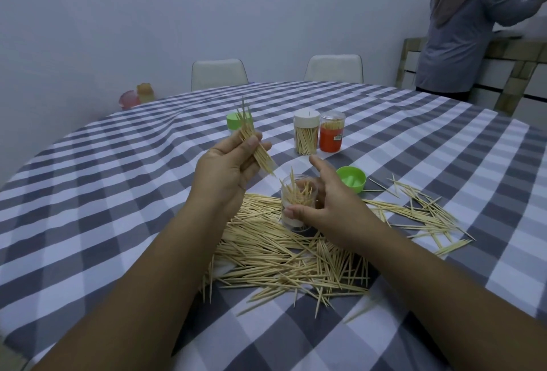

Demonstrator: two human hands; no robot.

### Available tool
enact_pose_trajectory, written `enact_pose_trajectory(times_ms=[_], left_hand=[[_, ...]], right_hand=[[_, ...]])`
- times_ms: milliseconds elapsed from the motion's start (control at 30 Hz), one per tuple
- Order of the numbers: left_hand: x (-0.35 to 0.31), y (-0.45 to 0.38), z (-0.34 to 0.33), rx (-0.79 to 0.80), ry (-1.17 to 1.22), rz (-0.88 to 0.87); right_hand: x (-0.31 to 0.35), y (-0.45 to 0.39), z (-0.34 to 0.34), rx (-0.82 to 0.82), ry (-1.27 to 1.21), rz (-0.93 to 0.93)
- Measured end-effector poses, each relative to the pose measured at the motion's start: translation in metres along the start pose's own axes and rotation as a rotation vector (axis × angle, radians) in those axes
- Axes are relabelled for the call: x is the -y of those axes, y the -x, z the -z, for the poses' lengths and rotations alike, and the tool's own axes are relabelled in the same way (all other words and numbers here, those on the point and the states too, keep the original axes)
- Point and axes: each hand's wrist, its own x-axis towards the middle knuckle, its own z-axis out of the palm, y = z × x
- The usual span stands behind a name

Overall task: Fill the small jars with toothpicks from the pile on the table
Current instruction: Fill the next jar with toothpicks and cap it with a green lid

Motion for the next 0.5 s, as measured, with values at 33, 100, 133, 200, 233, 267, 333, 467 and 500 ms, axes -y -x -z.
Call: enact_pose_trajectory(times_ms=[33,100,133,200,233,267,333,467,500], left_hand=[[0.0,0.001,-0.002,0.012,0.04,0.004],[0.0,0.003,-0.007,0.029,0.095,0.009],[0.0,0.004,-0.009,0.037,0.11,0.009],[0.002,0.005,-0.011,0.052,0.123,0.007],[0.002,0.005,-0.012,0.06,0.119,0.01],[0.004,0.005,-0.013,0.07,0.107,0.017],[0.007,0.006,-0.013,0.09,0.058,0.048],[0.017,0.01,-0.013,0.143,-0.145,0.113],[0.018,0.011,-0.013,0.157,-0.21,0.127]], right_hand=[[-0.001,-0.001,-0.001,0.002,-0.008,0.001],[-0.002,-0.001,-0.002,0.001,-0.023,0.004],[-0.003,-0.002,-0.003,0.002,-0.027,0.005],[-0.003,-0.002,-0.003,0.001,-0.024,0.006],[-0.003,-0.003,-0.004,0.001,-0.02,0.009],[-0.003,-0.003,-0.004,-0.001,-0.018,0.012],[-0.002,-0.003,-0.005,-0.003,-0.028,0.017],[-0.003,-0.003,-0.004,0.005,-0.069,0.017],[-0.003,-0.002,-0.004,0.006,-0.074,0.019]])
